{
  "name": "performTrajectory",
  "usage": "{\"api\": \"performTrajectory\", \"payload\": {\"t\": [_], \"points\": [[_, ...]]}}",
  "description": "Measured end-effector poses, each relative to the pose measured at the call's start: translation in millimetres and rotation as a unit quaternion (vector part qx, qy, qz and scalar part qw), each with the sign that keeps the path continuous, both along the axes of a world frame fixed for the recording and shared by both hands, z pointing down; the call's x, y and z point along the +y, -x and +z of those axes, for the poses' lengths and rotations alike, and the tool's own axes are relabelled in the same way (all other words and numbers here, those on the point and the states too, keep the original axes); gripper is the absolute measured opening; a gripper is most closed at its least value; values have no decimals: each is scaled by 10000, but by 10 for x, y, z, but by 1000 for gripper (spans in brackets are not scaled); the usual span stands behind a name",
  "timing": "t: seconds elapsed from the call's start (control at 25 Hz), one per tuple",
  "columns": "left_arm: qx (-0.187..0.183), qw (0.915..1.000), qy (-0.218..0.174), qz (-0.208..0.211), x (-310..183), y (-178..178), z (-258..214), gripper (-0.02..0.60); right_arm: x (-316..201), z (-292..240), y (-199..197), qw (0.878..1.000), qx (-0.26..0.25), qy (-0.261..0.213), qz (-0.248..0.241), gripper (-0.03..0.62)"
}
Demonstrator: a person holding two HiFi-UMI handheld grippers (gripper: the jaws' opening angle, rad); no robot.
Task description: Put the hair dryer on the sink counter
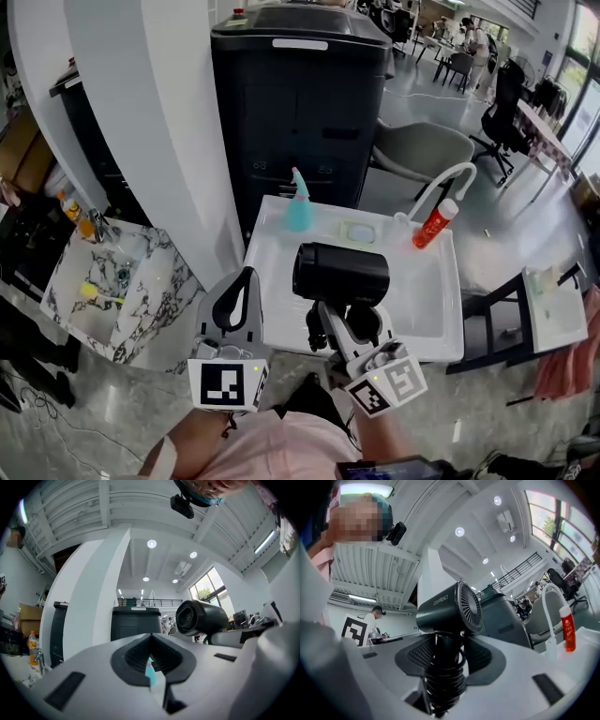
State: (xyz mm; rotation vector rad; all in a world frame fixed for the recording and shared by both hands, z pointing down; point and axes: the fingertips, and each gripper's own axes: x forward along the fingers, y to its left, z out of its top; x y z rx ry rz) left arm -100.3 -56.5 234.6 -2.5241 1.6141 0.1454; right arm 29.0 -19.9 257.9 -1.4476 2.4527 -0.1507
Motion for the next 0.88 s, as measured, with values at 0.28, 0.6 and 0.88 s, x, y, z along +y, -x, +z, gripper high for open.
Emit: {"api": "performTrajectory", "payload": {"t": [0.28,0.6,0.88], "points": [[66,9999,116,11,-349,-70,96,9,-309,71,-49,9999,102,122,-54,192],[66,9992,398,6,-728,-163,316,9,-731,388,-64,9980,67,604,-200,192],[-25,9976,688,-70,-967,-169,607,9,-1005,832,-87,9933,-56,1119,-287,192]]}}
